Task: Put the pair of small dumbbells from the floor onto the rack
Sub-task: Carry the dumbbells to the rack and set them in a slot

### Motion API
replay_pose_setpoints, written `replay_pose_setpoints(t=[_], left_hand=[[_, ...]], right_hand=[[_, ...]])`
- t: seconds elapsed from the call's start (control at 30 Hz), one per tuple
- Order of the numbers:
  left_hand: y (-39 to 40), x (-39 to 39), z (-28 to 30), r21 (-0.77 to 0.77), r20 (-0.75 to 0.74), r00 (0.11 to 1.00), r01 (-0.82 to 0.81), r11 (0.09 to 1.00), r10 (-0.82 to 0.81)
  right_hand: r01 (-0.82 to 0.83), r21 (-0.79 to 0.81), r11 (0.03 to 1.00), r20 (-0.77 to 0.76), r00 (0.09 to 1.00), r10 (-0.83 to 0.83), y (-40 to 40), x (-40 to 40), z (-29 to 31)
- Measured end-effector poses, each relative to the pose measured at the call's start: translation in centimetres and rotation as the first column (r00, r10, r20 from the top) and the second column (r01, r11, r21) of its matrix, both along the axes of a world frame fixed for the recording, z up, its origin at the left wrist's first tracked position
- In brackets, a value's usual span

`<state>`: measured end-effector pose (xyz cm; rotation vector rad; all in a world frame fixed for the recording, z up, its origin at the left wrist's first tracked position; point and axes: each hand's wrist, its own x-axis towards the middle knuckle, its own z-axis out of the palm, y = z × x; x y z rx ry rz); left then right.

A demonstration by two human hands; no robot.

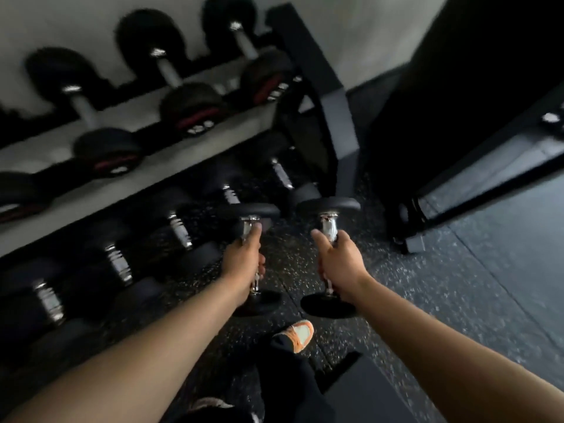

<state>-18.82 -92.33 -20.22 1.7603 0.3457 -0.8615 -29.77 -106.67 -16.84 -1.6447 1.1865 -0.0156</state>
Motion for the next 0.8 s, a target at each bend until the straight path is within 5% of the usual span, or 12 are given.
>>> replay_pose_setpoints(t=[0.37, 0.8], left_hand=[[32.7, 1.9, 8.2, -0.137, 0.049, 0.878, -0.466, 0.874, 0.476], [65.5, -4.4, 11.8, -0.169, 0.052, 0.414, -0.893, 0.417, 0.909]], right_hand=[[-0.435, 0.040, 0.900, 0.116, 0.896, 0.428, 26.0, 9.3, 6.7], [-0.842, 0.185, 0.506, 0.265, 0.539, 0.800, 58.3, 17.2, 9.1]])
